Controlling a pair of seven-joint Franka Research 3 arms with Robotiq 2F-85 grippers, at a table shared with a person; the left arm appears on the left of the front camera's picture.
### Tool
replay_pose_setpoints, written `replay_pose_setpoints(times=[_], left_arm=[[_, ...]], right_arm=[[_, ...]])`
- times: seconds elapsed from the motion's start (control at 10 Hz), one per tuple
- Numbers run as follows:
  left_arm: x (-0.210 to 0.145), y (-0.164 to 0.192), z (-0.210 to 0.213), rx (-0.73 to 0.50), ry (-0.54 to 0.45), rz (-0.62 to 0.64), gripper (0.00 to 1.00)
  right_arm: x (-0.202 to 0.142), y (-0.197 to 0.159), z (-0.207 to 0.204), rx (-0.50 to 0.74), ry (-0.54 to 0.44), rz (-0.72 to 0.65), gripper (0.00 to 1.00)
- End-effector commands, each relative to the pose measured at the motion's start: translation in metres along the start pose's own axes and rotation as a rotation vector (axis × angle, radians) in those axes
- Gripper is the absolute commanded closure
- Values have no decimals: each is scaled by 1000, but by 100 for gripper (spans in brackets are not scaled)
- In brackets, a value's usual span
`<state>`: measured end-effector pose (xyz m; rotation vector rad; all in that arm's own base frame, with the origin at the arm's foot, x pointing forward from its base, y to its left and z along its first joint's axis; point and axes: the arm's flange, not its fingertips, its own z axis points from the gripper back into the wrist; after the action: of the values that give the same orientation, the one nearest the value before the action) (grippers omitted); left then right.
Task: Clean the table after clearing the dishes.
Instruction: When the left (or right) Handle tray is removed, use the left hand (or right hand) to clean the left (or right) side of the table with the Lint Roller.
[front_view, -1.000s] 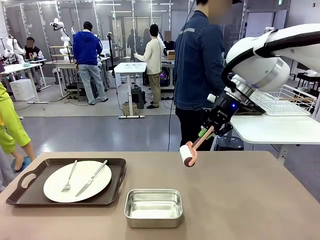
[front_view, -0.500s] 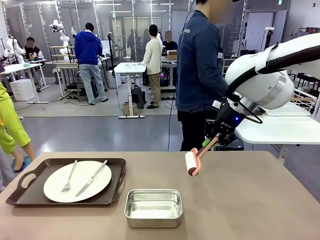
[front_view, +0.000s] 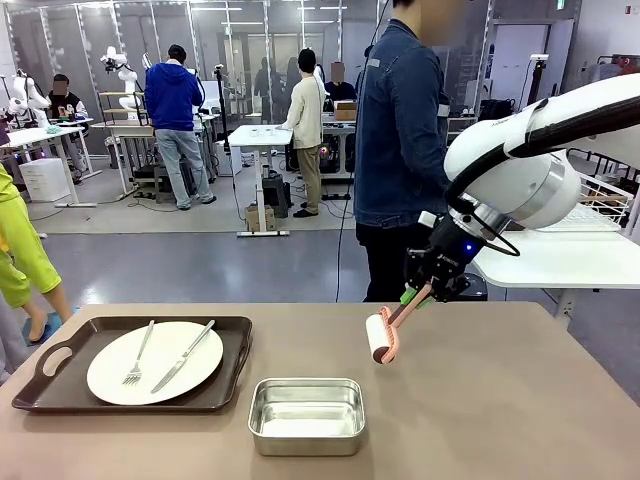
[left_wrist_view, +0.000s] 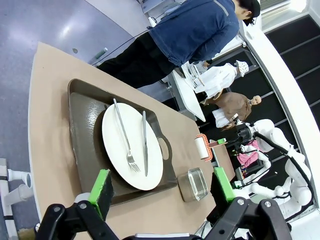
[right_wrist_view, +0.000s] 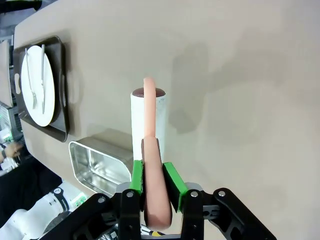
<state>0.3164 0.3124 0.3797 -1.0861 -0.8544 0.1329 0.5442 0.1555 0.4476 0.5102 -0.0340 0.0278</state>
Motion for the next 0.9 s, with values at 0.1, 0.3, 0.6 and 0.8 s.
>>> replay_pose_setpoints(times=[0.1, 0.3, 0.6, 0.8], left_arm=[[0, 0, 3, -12, -4, -16, 0], [0, 0, 3, -12, -4, -16, 0], [0, 0, 3, -12, -4, -16, 0], [0, 0, 3, -12, -4, -16, 0]], right_arm=[[-1, -4, -1, -3, -4, -7, 77], [0, -2, 0, -1, 2, -4, 77], [-6, -10, -36, 70, -66, 8, 77], [-12, -26, -62, 81, -56, -5, 77]])
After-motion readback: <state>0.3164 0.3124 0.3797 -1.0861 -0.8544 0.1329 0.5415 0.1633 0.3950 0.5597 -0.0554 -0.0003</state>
